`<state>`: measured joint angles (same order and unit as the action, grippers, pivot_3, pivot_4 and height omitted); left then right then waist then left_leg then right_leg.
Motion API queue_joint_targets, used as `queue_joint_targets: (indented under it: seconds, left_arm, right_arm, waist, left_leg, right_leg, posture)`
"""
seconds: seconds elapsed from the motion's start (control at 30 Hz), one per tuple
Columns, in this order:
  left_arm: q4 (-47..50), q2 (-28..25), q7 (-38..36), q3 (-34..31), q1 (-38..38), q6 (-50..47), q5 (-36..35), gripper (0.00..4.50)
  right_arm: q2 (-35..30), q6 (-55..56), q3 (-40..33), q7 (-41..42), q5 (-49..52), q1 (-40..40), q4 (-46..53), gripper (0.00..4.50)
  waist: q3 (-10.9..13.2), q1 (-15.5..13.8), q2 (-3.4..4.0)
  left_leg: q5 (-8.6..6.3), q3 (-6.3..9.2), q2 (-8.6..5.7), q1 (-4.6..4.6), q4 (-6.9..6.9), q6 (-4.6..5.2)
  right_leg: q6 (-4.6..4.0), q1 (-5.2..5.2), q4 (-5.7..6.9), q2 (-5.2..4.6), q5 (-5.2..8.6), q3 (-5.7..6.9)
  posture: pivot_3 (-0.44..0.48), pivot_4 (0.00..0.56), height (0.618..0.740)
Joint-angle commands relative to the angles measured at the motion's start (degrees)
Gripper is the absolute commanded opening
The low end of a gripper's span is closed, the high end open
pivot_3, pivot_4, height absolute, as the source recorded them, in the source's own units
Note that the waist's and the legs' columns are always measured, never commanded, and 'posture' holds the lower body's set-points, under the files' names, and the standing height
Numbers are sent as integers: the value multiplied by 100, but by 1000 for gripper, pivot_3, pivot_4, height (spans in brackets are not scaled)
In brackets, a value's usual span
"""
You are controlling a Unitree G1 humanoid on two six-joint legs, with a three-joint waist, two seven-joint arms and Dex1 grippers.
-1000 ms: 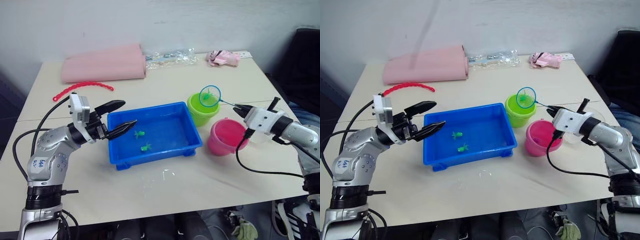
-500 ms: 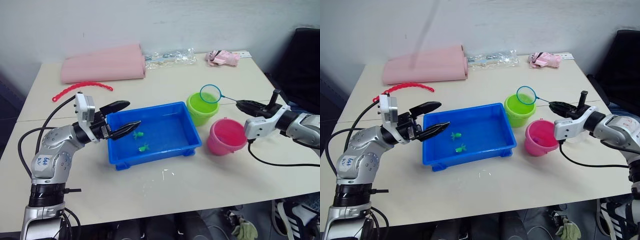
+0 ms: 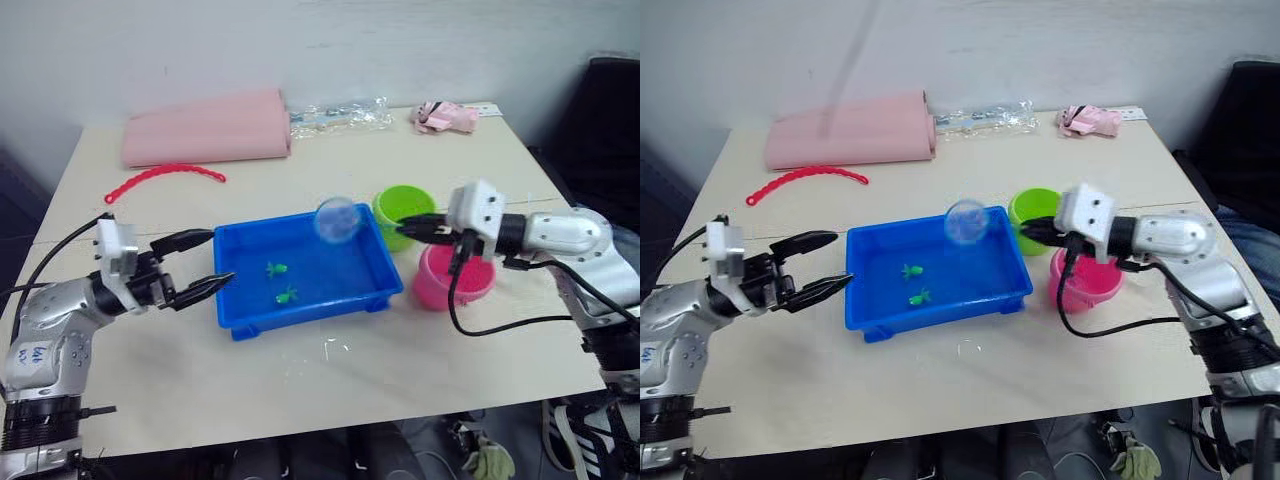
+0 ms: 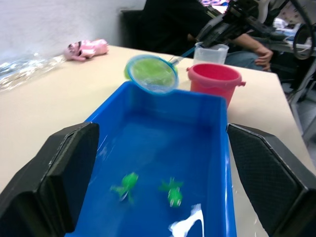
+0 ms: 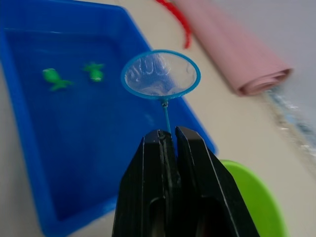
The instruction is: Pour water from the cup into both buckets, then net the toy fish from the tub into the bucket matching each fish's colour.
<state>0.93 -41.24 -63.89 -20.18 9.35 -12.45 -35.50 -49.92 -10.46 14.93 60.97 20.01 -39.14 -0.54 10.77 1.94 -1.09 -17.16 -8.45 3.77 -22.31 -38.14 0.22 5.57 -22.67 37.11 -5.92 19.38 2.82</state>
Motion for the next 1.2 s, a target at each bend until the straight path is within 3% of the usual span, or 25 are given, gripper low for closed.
queue_joint_targets:
  seconds: [0.03,0.37,0.57,0.87,1.03,1.2]
  left_arm:
    - [52,-121,-39,-274,-152,117,-15,4470]
    - [764,-291,-43,-460,-919,-57,-75,4470]
    - [983,-377,47,-616,-1074,-163,-141,4470]
    - [1050,-443,130,-690,-1165,-266,-138,4470]
    - [1164,-506,189,-714,-1101,-398,-211,4470]
    - [1421,-631,203,-756,-782,-921,-741,4470]
  right_arm:
    - [33,-351,215,416,-325,-257,-88,0]
    - [1074,570,1148,1448,-1612,-1187,-1902,0]
    - [1889,546,1086,1527,-1640,-1330,-2249,0]
    - [2567,263,781,1305,-1449,-1089,-2207,0]
    - [2452,234,333,1300,-1148,-697,-1757,0]
    - [2188,267,-263,1199,-780,-198,-1118,0]
  waist:
    - [0,-38,0]
    - [-1,37,-3]
    - [-1,123,-3]
    - [-1,137,-3]
    - [-2,123,-3]
    - [-2,117,-3]
  left_leg:
    - [0,0,0,-1,0,0]
    - [-6,-8,-3,-11,6,1]
    - [-5,-7,0,-10,5,-1]
    - [-7,-7,0,-10,7,-5]
    - [-8,-4,-2,-14,8,-7]
    - [-9,-3,-1,-13,8,-7]
  right_leg:
    - [0,-1,-1,-1,0,0]
    - [0,-13,-9,3,0,2]
    - [0,-12,-6,8,0,1]
    - [0,-12,3,4,0,0]
    - [0,-12,3,1,0,2]
    - [0,-11,-2,2,0,2]
  posture:
    - [0,150,740]
    - [0,150,740]
    - [0,150,740]
    - [0,150,740]
    - [0,150,740]
    - [0,150,740]
